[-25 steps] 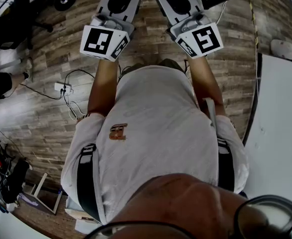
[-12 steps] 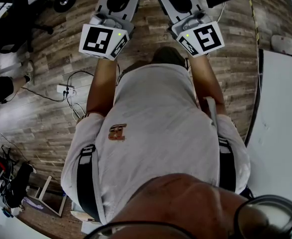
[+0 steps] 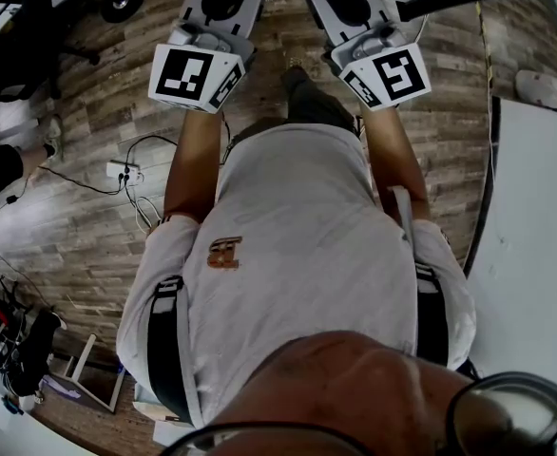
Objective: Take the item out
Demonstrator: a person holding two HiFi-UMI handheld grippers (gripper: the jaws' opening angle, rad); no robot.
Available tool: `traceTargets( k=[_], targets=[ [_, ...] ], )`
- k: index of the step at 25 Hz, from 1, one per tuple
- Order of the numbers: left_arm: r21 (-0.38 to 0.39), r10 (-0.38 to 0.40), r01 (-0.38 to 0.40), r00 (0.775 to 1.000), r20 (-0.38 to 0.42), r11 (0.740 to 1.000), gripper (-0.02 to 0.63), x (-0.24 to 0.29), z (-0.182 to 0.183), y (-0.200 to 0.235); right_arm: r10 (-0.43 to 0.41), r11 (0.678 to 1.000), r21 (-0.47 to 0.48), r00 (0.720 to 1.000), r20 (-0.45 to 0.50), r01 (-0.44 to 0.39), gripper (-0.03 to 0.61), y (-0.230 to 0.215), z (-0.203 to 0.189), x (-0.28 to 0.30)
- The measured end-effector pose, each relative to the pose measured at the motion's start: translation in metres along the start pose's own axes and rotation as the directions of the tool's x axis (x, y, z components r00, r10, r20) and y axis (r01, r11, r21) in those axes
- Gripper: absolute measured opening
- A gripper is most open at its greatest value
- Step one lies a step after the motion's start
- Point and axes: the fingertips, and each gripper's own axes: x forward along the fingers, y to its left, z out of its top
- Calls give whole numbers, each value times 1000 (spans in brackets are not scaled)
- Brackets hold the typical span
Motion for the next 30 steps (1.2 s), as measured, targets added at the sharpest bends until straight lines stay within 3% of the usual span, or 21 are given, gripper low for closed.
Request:
traceTargets(
  k=[13,30],
  targets=[
    [24,21,-21,1000,-11,999,18,69,-15,59,7,1000,-14,1000,14,-7,33,-73,-14,58],
    [50,65,-63,997,-40,997,18,212,-58,160,12,1000,-26,1000,9,-12,33,-226,-59,150]
  ],
)
